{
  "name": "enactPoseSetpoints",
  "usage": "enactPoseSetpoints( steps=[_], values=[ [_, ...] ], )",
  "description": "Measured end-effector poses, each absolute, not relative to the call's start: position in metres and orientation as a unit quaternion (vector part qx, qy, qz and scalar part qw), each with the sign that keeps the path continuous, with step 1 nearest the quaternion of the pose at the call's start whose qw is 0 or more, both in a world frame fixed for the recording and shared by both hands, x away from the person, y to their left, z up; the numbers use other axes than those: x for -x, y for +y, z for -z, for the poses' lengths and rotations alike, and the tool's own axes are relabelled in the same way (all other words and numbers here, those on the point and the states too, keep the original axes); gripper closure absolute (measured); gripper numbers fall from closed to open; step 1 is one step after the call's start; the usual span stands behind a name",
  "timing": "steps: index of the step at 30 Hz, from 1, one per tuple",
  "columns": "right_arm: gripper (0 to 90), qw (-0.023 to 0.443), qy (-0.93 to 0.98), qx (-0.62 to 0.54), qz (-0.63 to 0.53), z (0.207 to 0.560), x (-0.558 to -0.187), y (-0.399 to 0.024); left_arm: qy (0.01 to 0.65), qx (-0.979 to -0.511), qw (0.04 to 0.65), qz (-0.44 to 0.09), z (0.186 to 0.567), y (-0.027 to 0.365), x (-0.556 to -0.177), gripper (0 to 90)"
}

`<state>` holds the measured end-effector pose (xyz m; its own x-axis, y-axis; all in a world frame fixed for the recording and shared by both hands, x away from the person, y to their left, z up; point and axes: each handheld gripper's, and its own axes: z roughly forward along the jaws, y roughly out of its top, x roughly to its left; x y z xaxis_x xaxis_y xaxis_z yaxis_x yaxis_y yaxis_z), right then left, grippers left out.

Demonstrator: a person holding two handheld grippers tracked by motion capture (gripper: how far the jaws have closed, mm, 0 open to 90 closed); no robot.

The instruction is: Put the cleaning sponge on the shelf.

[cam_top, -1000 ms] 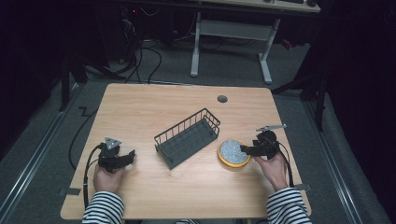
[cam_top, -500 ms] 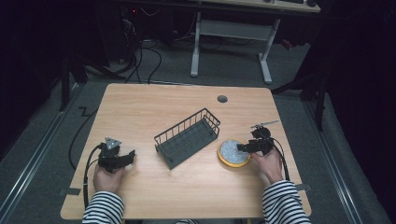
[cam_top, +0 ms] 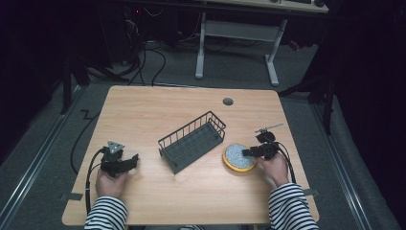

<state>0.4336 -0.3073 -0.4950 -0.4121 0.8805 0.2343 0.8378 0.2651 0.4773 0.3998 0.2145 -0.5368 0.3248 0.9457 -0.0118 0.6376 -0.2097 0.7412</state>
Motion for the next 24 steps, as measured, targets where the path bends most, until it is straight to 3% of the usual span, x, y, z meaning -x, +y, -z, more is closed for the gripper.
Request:
enactPoseSetpoints(
  steps=[1,4,7,24],
  values=[
    [62.5,0.039,0.794,-0.541,-0.274,0.495,-0.434,-0.307,0.533,-0.743,0.333,-0.231,0.537,0.215,-0.4,29.6],
    [77.0,0.047,0.802,-0.53,-0.272,0.492,-0.431,-0.305,0.533,-0.743,0.333,-0.231,0.537,0.215,-0.4,29.6],
    [80.3,0.053,0.81,-0.518,-0.27,0.492,-0.43,-0.302,0.533,-0.743,0.333,-0.231,0.537,0.215,-0.4,29.6],
    [82.8,0.072,0.808,-0.503,-0.298,0.475,-0.42,-0.306,0.533,-0.743,0.333,-0.231,0.537,0.214,-0.4,29.6]
  ],
)
